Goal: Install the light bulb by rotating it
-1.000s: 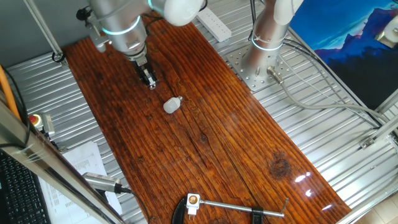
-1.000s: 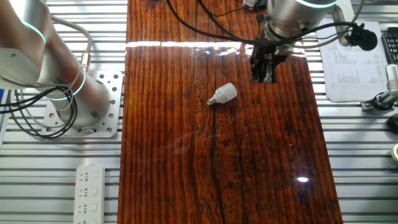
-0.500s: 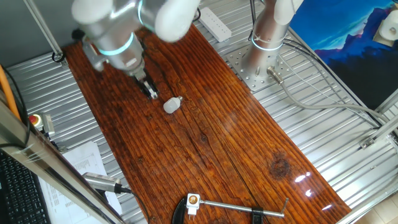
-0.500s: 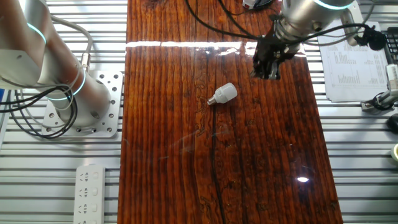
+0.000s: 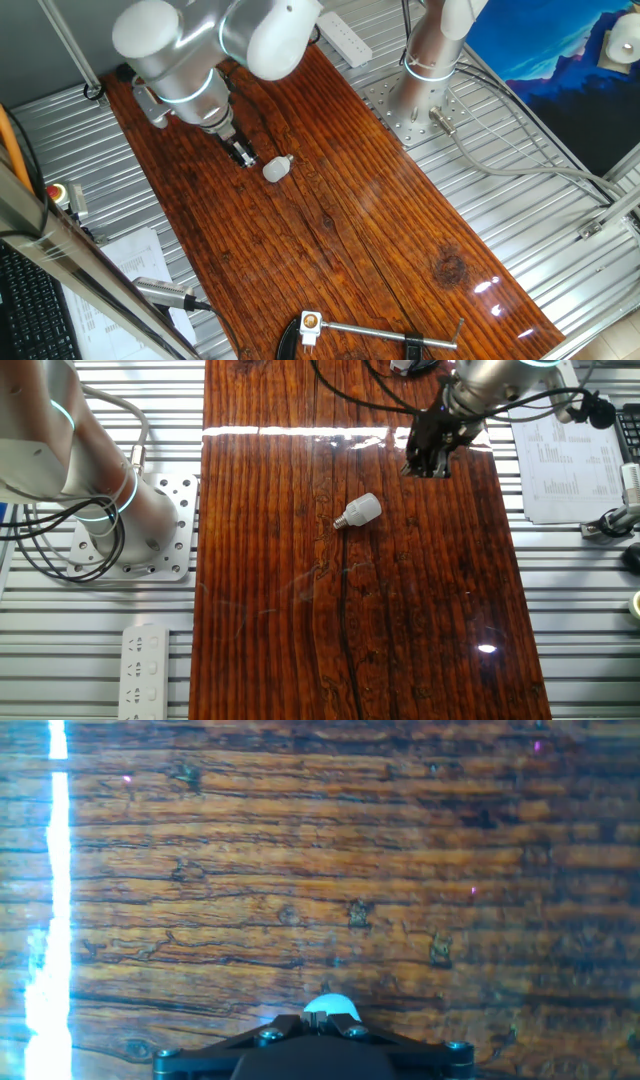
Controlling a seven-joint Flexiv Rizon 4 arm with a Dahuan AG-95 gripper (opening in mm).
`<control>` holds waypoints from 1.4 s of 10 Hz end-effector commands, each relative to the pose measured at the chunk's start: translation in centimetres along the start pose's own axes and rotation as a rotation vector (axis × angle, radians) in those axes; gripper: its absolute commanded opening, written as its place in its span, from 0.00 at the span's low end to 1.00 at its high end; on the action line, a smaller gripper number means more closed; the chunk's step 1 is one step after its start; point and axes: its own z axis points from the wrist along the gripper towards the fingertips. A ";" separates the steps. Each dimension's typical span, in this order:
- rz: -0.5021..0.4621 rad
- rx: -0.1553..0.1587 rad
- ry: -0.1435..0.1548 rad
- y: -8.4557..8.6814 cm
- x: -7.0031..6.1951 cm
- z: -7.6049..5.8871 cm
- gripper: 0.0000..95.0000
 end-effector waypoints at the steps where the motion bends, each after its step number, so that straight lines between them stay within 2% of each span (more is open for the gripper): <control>1: 0.000 -0.006 0.041 0.0 -0.3 0.0 0.00; 2: -0.010 -0.018 0.124 0.0 -0.3 0.0 0.00; 3: 0.007 -0.035 0.246 0.0 -0.3 0.0 0.00; 5: -0.007 -0.039 0.280 0.0 -0.3 0.0 0.00; 6: -0.054 -0.072 0.430 0.0 -0.3 0.0 0.00; 10: -0.060 -0.071 0.432 0.2 -0.2 0.2 0.00; 13: -0.076 -0.069 0.431 0.8 1.5 2.0 0.00; 14: -0.090 -0.055 0.428 0.8 1.8 2.3 0.20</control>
